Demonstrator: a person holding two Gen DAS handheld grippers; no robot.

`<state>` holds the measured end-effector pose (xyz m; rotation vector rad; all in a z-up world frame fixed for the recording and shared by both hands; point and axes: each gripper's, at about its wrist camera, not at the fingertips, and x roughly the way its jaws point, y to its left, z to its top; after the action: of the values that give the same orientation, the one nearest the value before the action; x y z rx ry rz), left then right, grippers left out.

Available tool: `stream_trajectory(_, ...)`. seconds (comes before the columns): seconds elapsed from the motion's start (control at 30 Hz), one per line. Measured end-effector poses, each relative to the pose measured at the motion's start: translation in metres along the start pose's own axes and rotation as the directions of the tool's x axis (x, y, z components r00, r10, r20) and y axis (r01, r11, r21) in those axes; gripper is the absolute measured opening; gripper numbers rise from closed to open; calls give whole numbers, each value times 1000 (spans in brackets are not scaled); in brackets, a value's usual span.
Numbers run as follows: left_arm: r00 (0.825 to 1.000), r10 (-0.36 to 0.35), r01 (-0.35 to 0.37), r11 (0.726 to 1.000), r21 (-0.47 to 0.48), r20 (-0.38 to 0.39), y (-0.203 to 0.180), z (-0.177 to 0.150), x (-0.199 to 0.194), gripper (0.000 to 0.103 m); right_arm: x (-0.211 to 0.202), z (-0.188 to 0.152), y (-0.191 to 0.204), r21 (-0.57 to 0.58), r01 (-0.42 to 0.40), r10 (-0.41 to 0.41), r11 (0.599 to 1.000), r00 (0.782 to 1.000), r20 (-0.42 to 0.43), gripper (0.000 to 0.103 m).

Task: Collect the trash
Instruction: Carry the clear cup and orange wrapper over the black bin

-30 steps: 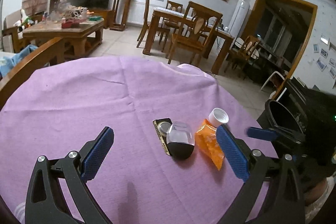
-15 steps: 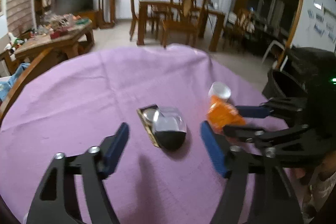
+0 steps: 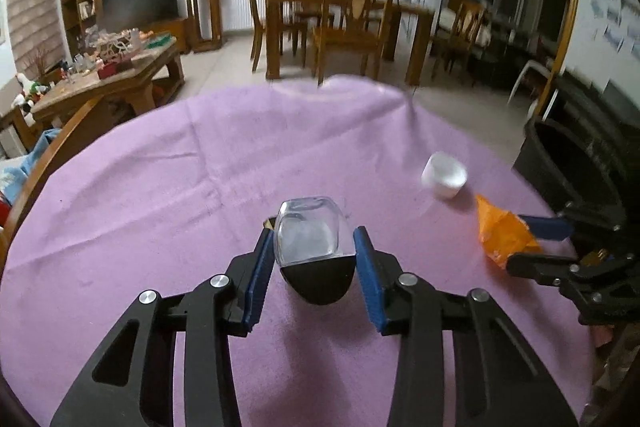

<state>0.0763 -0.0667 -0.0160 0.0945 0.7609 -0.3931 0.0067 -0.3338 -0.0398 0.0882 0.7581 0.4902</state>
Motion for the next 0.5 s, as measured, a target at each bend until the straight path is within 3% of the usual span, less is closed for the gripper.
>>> stream_trajectory(0.13,998,-20,21,1000,-12,65,-5,1,-19,40,-31,2,-15,49,-34,28,998,993,116,44)
stream_trajectory(0.23,992,-47,46,999,11,116,-23,10,-33,40,-61,4,-31,113,-46,19,993,974,228,44)
stream_trajectory(0.37,978,-118,111,992,51,170,-51,27,-44,40,-108,-1,-65,201,-8,-69,980,926,372,44)
stream_trajectory(0.5,959,-203,181,976,124,198,-98,39,-45,40,-157,-16,-103,298,60,-202,953,856,476,44)
